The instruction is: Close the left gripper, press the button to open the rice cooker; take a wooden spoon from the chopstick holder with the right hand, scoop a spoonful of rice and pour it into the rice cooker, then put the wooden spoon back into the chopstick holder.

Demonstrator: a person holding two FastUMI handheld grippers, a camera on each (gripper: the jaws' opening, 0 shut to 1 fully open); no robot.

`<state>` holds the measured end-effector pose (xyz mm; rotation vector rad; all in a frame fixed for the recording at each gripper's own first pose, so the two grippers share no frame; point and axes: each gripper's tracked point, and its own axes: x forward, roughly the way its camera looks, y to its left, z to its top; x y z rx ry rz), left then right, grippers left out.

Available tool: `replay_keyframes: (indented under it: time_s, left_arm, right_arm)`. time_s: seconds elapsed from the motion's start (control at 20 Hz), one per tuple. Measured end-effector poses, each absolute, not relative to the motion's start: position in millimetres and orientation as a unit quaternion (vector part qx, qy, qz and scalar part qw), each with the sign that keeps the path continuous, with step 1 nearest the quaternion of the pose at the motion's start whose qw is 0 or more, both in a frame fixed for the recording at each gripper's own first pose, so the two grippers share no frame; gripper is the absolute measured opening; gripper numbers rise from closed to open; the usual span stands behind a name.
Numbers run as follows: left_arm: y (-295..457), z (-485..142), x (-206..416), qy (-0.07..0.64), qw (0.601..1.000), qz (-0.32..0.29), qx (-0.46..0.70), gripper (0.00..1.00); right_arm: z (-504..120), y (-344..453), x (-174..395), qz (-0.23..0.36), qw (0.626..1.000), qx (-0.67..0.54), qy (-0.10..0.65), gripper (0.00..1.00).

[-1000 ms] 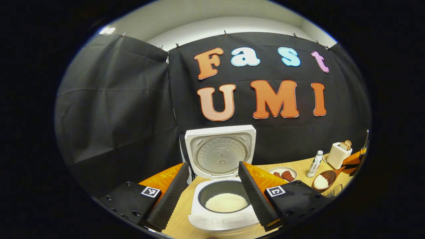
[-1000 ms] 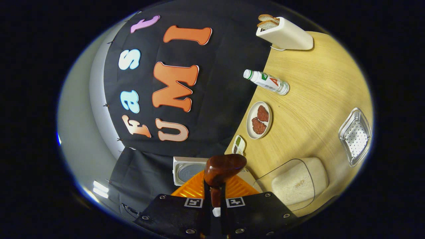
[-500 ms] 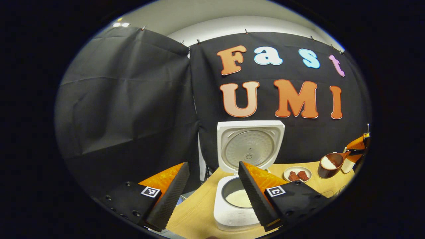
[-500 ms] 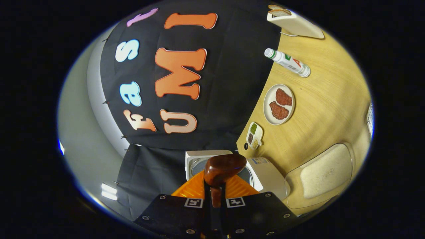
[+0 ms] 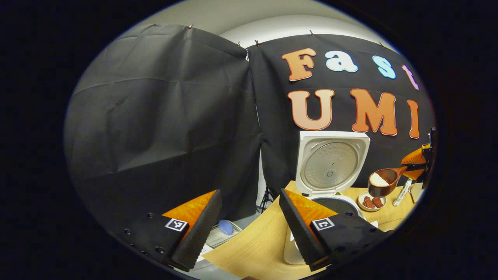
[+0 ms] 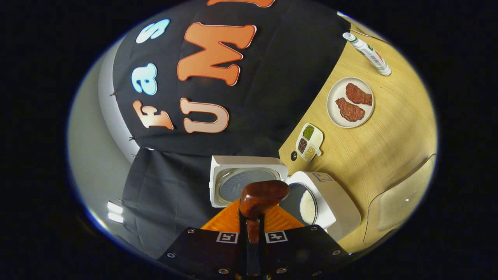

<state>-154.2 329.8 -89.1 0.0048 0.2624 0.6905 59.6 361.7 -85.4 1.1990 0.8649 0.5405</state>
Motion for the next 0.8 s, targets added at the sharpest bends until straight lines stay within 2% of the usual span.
replay_keyframes:
  time_s: [0.3, 0.8]
  left_arm:
    - [358.0, -94.5, -165.6, 0.134, 0.930, 0.343, 0.006, 0.99]
    - [364.1, -106.4, -153.0, 0.141, 0.937, 0.320, 0.006, 0.99]
  right_arm:
    - [-98.0, 406.8, 74.1, 0.241, 0.778, 0.438, 0.380, 0.11]
    - [-91.7, 428.3, 98.6, 0.234, 0.865, 0.297, 0.330, 0.11]
